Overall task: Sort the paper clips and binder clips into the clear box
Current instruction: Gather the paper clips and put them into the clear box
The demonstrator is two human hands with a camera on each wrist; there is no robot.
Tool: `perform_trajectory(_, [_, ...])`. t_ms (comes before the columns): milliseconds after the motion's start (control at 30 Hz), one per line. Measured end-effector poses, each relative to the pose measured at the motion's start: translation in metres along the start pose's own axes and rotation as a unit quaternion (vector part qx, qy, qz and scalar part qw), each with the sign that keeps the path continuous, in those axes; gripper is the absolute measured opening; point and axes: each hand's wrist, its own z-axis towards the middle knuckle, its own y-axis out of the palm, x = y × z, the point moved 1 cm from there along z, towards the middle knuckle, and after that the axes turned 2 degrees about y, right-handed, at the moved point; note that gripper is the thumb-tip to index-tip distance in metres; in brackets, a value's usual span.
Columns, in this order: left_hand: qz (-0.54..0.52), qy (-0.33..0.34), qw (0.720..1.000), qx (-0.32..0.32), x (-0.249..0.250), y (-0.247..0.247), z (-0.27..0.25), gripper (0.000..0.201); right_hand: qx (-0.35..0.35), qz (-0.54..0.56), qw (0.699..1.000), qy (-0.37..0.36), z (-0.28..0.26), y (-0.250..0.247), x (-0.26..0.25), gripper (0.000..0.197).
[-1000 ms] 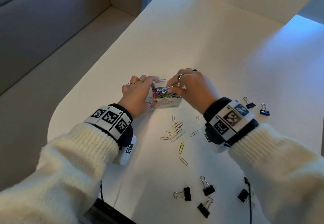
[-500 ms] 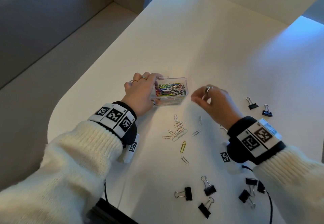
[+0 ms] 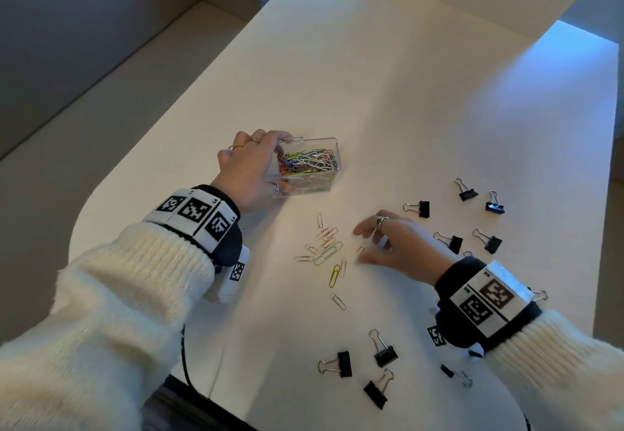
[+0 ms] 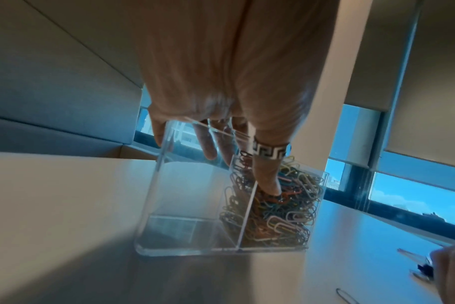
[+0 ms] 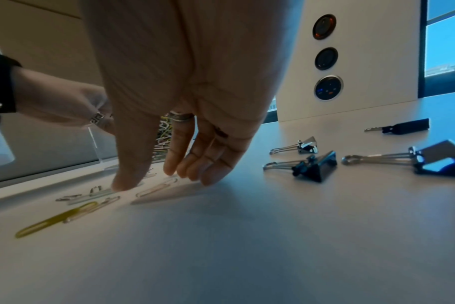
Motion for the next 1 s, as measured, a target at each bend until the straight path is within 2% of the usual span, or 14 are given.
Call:
perform_trajectory(67, [-0.006, 0.003, 1.0, 0.009, 0.003, 0.0, -0.004, 0.08, -0.02, -0.007, 1.0, -0.003, -0.001, 0.002, -0.001, 0.041])
perform_trajectory(133, [-0.006, 0.041, 0.996, 0.074, 0.011, 0.0, -0.016, 0.078, -0.025, -0.018, 0.999, -0.008, -0.001, 0.004, -0.003, 0.04])
perform_trajectory(200, [0.027, 0.112, 0.98, 0.16, 0.019, 0.004, -0.033, 0.06, -0.019, -0.014, 1.0, -0.009, 0.001, 0.005, -0.003, 0.036])
perform_trajectory(267, [0.029, 0.178, 0.967, 0.182, 0.025, 0.012, -0.049, 0.044, -0.01, -0.001, 1.0, -0.009, 0.003, 0.005, -0.002, 0.031])
perform_trajectory(300, [0.009, 0.204, 0.966, 0.157, 0.026, 0.018, -0.056, 0.038, -0.007, 0.001, 1.0, -0.01, 0.004, 0.006, -0.001, 0.027])
perform_trajectory(367, [-0.042, 0.217, 0.974, 0.052, 0.021, 0.032, -0.062, 0.032, -0.003, -0.006, 1.0, -0.015, 0.006, 0.006, 0.0, 0.021])
perform_trajectory(433, [-0.068, 0.179, 0.98, -0.049, 0.012, 0.046, -0.064, 0.035, -0.004, -0.012, 1.0, -0.016, 0.007, 0.007, 0.0, 0.017])
perform_trajectory(533, [-0.053, 0.13, 0.982, -0.125, 0.002, 0.059, -0.063, 0.042, -0.013, -0.024, 0.999, -0.033, 0.006, 0.007, -0.001, 0.012])
perform_trajectory(667, [-0.055, 0.121, 0.982, -0.135, 0.003, 0.064, -0.061, 0.044, -0.049, -0.106, 0.991, -0.064, 0.004, 0.009, -0.004, 0.008])
perform_trajectory(733, [-0.065, 0.123, 0.981, -0.136, 0.005, 0.065, -0.059, 0.042, -0.065, -0.125, 0.987, -0.075, 0.003, 0.01, -0.008, 0.016])
perform_trajectory(833, [-0.082, 0.126, 0.979, -0.135, 0.006, 0.068, -0.057, 0.037, -0.079, -0.046, 0.993, -0.075, 0.001, 0.012, -0.015, 0.008])
perform_trajectory(933, [-0.089, 0.12, 0.981, -0.125, 0.006, 0.07, -0.055, 0.024, -0.099, -0.077, 0.989, -0.08, 0.003, 0.016, -0.016, 0.023])
perform_trajectory(1000, [-0.084, 0.123, 0.981, -0.125, 0.006, 0.071, -0.055, 0.018, -0.093, -0.112, 0.984, -0.098, 0.005, 0.018, -0.015, 0.024])
